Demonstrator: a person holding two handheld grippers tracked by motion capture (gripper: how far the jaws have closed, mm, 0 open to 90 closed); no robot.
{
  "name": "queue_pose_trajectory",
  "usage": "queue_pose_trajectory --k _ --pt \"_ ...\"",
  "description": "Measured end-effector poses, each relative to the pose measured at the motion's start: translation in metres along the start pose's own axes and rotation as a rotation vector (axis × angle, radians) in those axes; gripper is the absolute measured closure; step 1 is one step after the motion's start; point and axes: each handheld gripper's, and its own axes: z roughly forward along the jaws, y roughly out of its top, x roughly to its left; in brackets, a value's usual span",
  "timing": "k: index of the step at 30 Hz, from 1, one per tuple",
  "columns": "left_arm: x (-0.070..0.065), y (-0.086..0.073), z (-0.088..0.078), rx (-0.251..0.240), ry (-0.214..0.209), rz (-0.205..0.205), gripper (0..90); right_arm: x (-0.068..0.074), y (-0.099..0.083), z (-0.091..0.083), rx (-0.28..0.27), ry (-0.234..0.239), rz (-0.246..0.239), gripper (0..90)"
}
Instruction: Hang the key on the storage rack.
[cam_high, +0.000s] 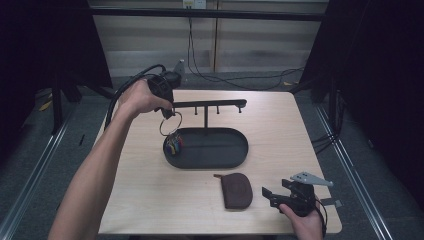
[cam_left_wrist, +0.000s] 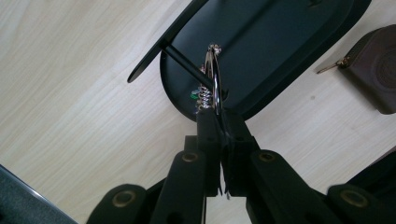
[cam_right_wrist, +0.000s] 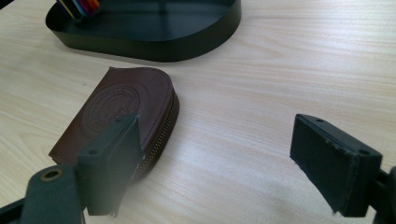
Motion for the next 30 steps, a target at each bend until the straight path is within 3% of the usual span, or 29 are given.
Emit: queue_pose_trajectory --k 5,9,15,21,24,27,30 --pt "-0.001 0.000 0.001 0.013 0.029 -0.012 83.3 0.000 0.000 0.000 -0.001 -0.001 0.001 16.5" --pt "0.001 -0.003 0.000 0.002 0.027 -0.019 81.8 0.000 0.000 0.000 0.002 -0.001 0.000 16.5" --pt "0.002 -0.009 -0.001 -0.015 0.040 -0.011 72.7 0.001 0.000 0.001 0.004 -0.004 -0.002 16.5" --pt "0.005 -0.017 -0.004 -0.044 0.017 -0.018 62.9 0.001 0.001 0.004 0.010 -0.003 0.000 16.5" --pt "0.004 -0.019 -0.006 -0.044 0.025 -0.024 57.9 0.001 0.001 0.005 0.017 -0.003 -0.003 16.5" --pt "0.002 -0.023 -0.008 -0.065 -0.002 -0.033 55.9 0.001 0.001 0.004 0.016 -0.007 -0.006 16.5" --pt "-0.003 -0.030 -0.007 -0.067 0.014 -0.032 55.9 0.001 0.001 0.003 0.014 -0.011 -0.001 16.5"
